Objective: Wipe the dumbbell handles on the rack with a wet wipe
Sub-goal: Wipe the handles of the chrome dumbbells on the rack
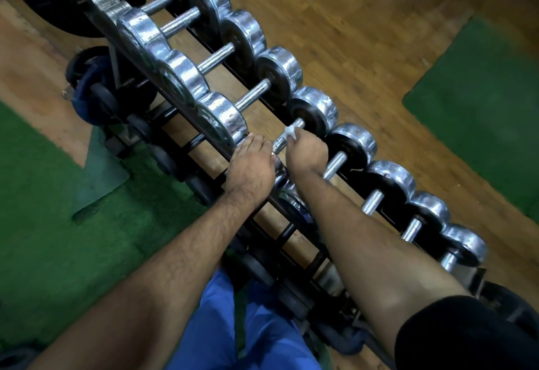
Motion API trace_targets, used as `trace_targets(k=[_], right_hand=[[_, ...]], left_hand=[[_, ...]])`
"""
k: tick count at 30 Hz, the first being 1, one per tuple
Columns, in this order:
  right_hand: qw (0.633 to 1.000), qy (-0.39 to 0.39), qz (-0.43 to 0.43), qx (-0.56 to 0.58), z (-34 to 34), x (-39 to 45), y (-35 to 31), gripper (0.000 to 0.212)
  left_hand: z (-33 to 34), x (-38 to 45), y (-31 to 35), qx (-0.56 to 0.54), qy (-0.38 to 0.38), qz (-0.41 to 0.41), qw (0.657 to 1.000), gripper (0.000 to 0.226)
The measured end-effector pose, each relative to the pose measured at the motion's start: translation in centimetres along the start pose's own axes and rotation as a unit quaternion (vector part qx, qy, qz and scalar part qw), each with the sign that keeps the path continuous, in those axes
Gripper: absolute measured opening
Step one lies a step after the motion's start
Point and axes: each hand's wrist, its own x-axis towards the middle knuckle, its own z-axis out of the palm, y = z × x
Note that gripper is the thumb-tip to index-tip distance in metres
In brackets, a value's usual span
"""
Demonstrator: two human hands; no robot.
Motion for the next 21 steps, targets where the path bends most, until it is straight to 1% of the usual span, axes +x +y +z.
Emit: trace_targets(k=[3,4,7,9,11,13,15,16,19,21], right_hand=[[0.987,0.007,-0.114,-0.112,0.6,0.9,2.3,0.035],[0.983,0.009,-0.139,-0.121,0.6,1.0,2.9,0.038],[0.972,0.057,-0.211,-0.088,0.1,1.1,3.2,0.037],[0.967,0.050,-0.238,-0.082,-0.1,1.5,2.4,0.034],[0.957,0.004,-0.264,-0.117,-0.5,1.9,1.7,0.034],[0.943,-0.026,-0.287,-0.167,-0.8,2.7,1.9,0.043],[0.933,-0.030,-0.302,-0.191,-1.4,3.2,2.1,0.057],[0.931,-0.026,-0.309,-0.190,-1.6,3.2,2.1,0.059],[0.933,-0.039,-0.320,-0.161,-1.5,3.3,2.1,0.051],[0.930,-0.074,-0.329,-0.145,-1.1,3.3,2.1,0.045]], left_hand=[[-0.1,0.0,0.1,-0.001,0.002,-0.001,1.000,0.044],[-0.1,-0.1,0.2,0.001,0.003,-0.002,1.000,0.044],[-0.1,-0.2,0.3,0.005,0.007,-0.009,1.000,0.044],[0.0,-0.1,0.3,0.007,0.002,-0.010,1.000,0.044],[0.0,-0.1,0.3,0.009,-0.002,-0.011,1.000,0.045],[-0.1,0.0,0.4,0.008,-0.002,-0.013,1.000,0.045],[0.1,0.0,0.4,0.007,-0.002,-0.018,1.000,0.045],[0.1,0.0,0.5,0.008,-0.002,-0.021,1.000,0.045],[0.1,0.0,0.6,0.002,0.000,-0.027,1.000,0.046],[0.0,0.0,0.7,-0.005,0.000,-0.030,1.000,0.045]])
